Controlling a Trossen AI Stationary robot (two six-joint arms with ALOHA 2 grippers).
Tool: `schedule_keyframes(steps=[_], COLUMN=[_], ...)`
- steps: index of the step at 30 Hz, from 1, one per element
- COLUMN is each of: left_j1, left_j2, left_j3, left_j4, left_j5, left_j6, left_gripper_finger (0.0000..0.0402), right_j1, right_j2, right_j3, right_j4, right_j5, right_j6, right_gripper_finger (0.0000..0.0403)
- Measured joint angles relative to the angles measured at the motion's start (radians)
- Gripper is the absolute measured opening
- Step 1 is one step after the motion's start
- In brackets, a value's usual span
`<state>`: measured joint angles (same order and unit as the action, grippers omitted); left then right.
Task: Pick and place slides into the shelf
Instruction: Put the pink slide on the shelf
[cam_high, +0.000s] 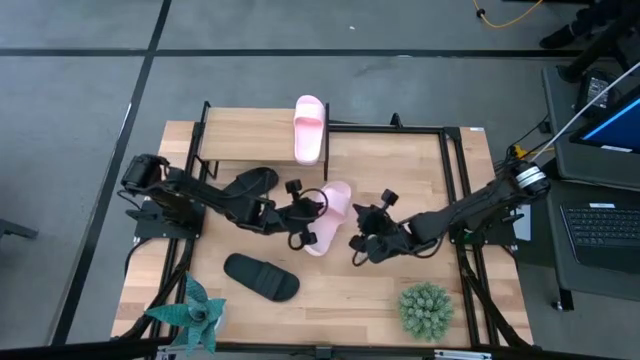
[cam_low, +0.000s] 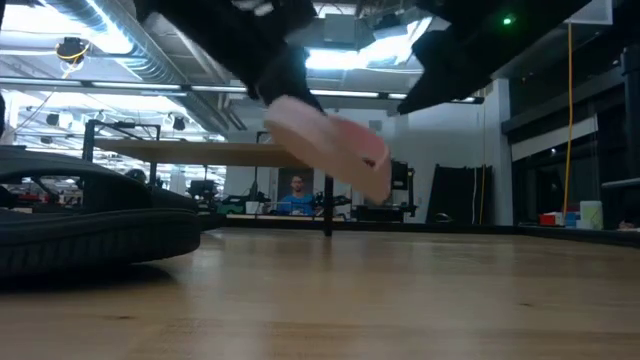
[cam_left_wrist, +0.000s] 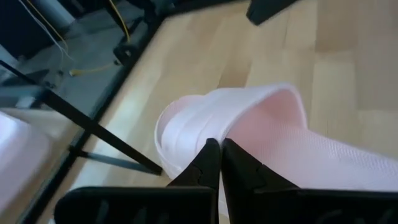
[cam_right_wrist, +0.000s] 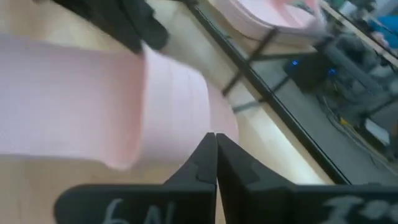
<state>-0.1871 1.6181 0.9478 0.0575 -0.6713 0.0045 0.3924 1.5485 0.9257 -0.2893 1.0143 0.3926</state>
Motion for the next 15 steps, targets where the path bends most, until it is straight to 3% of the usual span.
schedule_keyframes(steps=[5, 15], left_j1=[-0.030, -0.034], left_j2=[-0.079, -0.260], left_j3=[0.000, 0.000], left_j4=[0.001, -0.004], left_j5=[-0.062, -0.173], left_j6=[0.057, 0.175], left_gripper_finger=[0.0000, 0.0000], right_j1=[0.009, 0.008], right_j2=[-0.027, -0.018], right_j3=[0.000, 0.000], right_j4=[-0.159, -0.161], right_j5=[0.015, 0.002], right_j6=[0.177, 0.184], right_gripper_finger=[0.0002, 0.0002])
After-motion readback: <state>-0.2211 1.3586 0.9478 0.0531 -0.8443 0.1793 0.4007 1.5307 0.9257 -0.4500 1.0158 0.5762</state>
